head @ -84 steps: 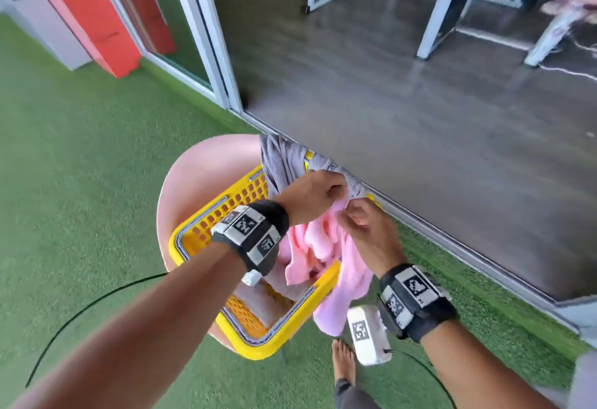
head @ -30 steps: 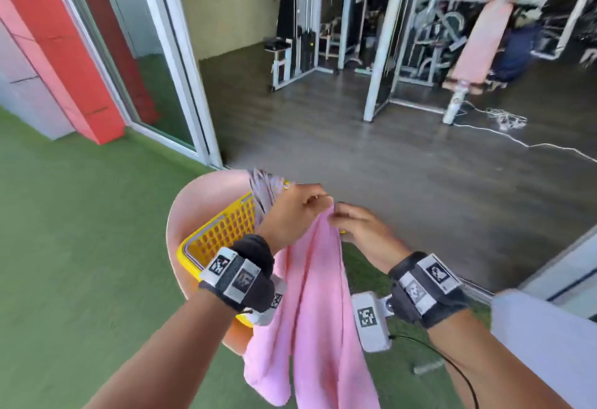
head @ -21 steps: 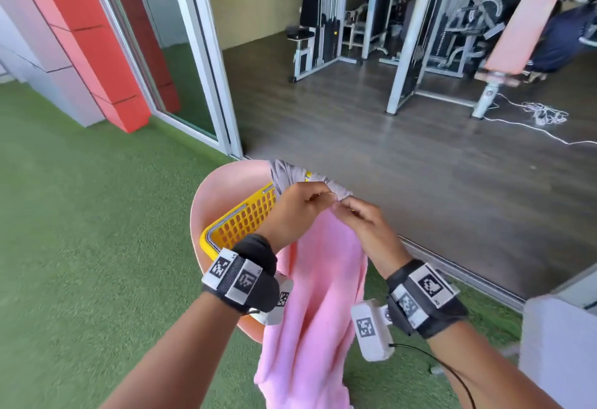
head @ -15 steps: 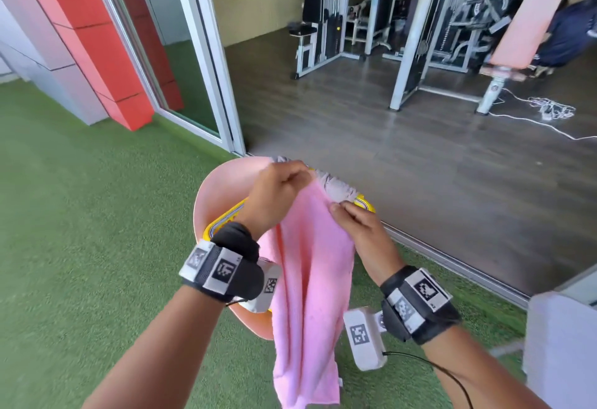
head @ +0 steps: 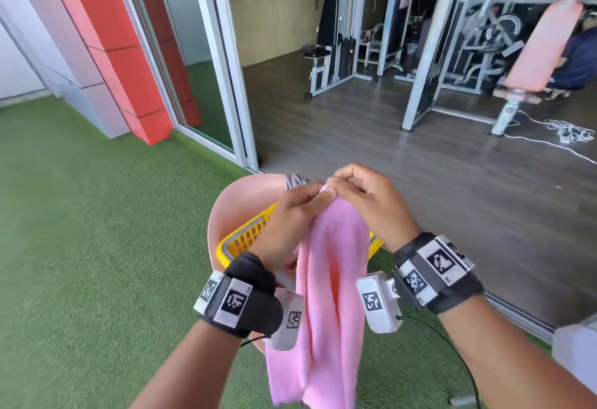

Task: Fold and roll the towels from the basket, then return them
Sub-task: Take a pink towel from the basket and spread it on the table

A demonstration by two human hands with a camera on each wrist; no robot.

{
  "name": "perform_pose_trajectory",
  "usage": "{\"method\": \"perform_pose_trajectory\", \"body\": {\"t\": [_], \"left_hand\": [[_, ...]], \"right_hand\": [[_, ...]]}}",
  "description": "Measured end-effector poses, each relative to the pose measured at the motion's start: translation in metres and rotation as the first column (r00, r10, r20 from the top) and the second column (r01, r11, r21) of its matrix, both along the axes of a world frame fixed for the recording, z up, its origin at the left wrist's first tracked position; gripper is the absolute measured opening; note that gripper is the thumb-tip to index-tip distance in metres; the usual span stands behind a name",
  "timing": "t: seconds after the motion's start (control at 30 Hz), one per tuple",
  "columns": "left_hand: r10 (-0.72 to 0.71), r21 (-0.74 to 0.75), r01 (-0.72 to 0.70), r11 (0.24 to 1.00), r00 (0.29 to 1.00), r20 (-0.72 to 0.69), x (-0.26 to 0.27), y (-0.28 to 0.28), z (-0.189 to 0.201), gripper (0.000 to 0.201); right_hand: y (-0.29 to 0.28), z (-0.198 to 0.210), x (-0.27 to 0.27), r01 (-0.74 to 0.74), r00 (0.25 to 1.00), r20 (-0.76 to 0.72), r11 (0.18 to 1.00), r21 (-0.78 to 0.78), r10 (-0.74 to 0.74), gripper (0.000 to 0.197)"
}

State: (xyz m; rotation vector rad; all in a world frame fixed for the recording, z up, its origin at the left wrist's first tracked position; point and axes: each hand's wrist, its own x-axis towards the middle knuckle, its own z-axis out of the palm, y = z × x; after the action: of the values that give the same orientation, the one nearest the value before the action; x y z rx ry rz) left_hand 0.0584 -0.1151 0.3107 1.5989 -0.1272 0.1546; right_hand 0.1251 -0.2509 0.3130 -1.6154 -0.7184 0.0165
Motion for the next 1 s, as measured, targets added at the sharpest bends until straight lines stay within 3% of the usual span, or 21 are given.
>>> {"method": "perform_pose_trajectory", "body": {"t": [0.13, 0.2, 0.27, 0.37, 0.47, 0.57, 0.67, 0.73, 0.8, 0.9, 1.0], "left_hand": [[0.091, 0.137, -0.106, 0.985, 0.990, 0.106, -0.004, 0.016, 0.020, 0.032], [0.136, 0.095, -0.149, 0.984, 0.982, 0.131, -0.005, 0.031, 0.020, 0.031], [0.215, 0.102, -0.230, 0.968, 0.967, 0.136, -0.007, 0.044, 0.011, 0.037], [0.076, 0.192, -0.084, 0.978, 0.996, 0.050, -0.022, 0.036, -0.008, 0.027], [-0.092, 0.066, 0.099, 0.993, 0.990, -0.104, -0.035, 0.011, -0.003, 0.028], [-0.069, -0.090, 0.064, 0.994, 0.996, -0.058, -0.030, 0.022, 0.008, 0.031], [0.075, -0.147, -0.068, 0.987, 0.996, 0.042, -0.025, 0.051, 0.014, 0.051], [0.132, -0.140, -0.123, 0.982, 0.990, 0.056, -0.028, 0.062, 0.013, 0.042], [0.079, -0.038, -0.079, 0.996, 0.997, -0.001, -0.035, 0.060, 0.007, 0.037], [-0.107, 0.061, 0.116, 0.991, 0.985, -0.137, -0.043, 0.046, -0.003, 0.042], [-0.020, 0.031, 0.021, 0.999, 1.000, -0.023, -0.039, 0.047, 0.008, 0.047]], "right_hand": [[-0.002, -0.027, -0.019, -0.049, 0.993, -0.103, 0.999, 0.022, 0.051, 0.033], [-0.007, -0.043, -0.029, -0.079, 0.981, -0.178, 0.997, -0.025, 0.073, 0.037], [-0.014, -0.046, -0.029, -0.074, 0.986, -0.153, 0.993, -0.094, 0.059, 0.036], [-0.016, -0.020, -0.024, -0.054, 0.998, -0.046, 0.991, -0.121, 0.049, 0.038], [-0.001, 0.013, -0.019, -0.121, 0.992, 0.012, 0.983, -0.138, 0.123, 0.025], [0.010, 0.011, -0.019, -0.153, 0.988, -0.047, 0.986, -0.073, 0.150, 0.021], [0.008, -0.022, -0.039, -0.198, 0.953, -0.228, 0.980, 0.033, 0.201, 0.018], [0.007, -0.037, -0.049, -0.226, 0.917, -0.320, 0.971, 0.073, 0.238, 0.028], [0.008, -0.032, -0.045, -0.185, 0.946, -0.253, 0.979, 0.089, 0.202, 0.041], [0.017, 0.000, -0.033, -0.142, 0.979, -0.134, 0.987, 0.078, 0.152, 0.036], [0.027, 0.000, -0.033, -0.183, 0.972, -0.145, 0.982, 0.038, 0.187, 0.031]]}}
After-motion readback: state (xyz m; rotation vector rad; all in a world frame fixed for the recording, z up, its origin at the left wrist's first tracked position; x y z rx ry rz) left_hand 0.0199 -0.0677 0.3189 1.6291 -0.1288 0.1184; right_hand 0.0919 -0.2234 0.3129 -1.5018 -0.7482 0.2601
